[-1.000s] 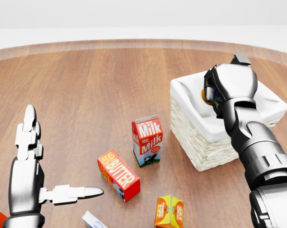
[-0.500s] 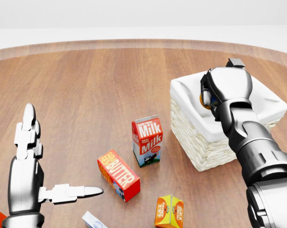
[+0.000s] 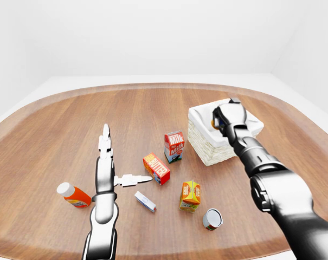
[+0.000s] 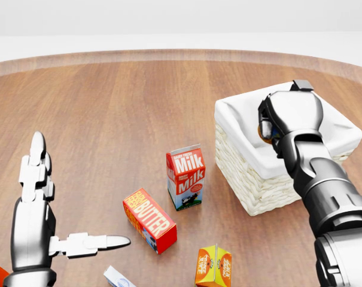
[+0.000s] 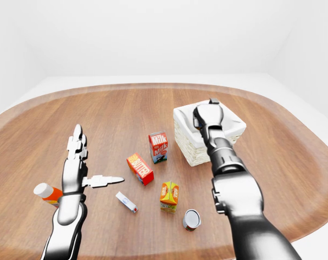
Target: Pick up the alphabet soup and the tomato sauce, and put them in the basket.
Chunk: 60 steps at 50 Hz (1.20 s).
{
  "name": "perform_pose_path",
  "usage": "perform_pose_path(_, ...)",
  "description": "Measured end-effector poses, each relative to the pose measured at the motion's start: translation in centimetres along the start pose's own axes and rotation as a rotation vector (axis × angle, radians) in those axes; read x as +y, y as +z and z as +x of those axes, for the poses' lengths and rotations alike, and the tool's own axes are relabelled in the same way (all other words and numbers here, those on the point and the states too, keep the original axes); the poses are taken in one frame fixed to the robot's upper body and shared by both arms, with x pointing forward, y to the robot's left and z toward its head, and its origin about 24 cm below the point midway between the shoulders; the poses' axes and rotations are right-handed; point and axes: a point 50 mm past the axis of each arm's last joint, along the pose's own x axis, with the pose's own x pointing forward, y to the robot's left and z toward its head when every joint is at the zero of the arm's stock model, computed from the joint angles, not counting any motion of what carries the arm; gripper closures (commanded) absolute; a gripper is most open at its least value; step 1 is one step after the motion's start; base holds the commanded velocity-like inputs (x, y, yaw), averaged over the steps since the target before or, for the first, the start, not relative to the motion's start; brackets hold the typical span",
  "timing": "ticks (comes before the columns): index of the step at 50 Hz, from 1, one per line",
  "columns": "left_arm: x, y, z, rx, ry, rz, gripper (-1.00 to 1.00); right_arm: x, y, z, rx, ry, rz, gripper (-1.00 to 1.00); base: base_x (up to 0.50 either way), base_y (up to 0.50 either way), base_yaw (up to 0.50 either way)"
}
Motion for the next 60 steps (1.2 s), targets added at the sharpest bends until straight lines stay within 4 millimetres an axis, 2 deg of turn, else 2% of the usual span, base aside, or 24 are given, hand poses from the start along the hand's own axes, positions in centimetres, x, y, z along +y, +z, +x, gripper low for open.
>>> perform_pose_path(18, 0.0, 0.1, 0.1, -0.004, 0.001, -0.002, -1.0, -0.3, -0.3, 0.1, 0.004, -0.007, -0.008, 1.0, 0.0, 0.0, 0.0)
perform_pose_path(19, 0.0, 0.1, 0.1, -0.004, 0.001, -0.002, -1.0, -0.4, -0.3, 0.1, 0.005, -0.007, -0.007, 0.83, 0.0, 0.0, 0.0)
perform_pose_path(20, 0.0, 0.1, 0.1, -0.005, 0.001, -0.002, -1.0, -0.4, -0.3, 0.2, 0.005, -0.008, -0.006, 0.51, 0.0, 0.0, 0.0)
perform_pose_path(21, 0.0, 0.1, 0.1, -0.005, 0.001, -0.002, -1.0, -0.4, -0.3, 0.2, 0.006, -0.009, -0.004, -1.0, 0.0, 0.0, 0.0)
perform_pose_path(46, 0.0, 0.1, 0.1, -0.007, 0.001, -0.004, -1.0, -0.8, -0.2, 0.4, 0.017, -0.028, 0.032, -1.0, 0.0, 0.0, 0.0)
perform_pose_path(60, 0.0, 0.2, 0.1, -0.007, 0.001, -0.004, -1.0, -2.3, -0.7, 1.0, 0.043, -0.071, 0.074, -1.0, 0.0, 0.0, 0.0)
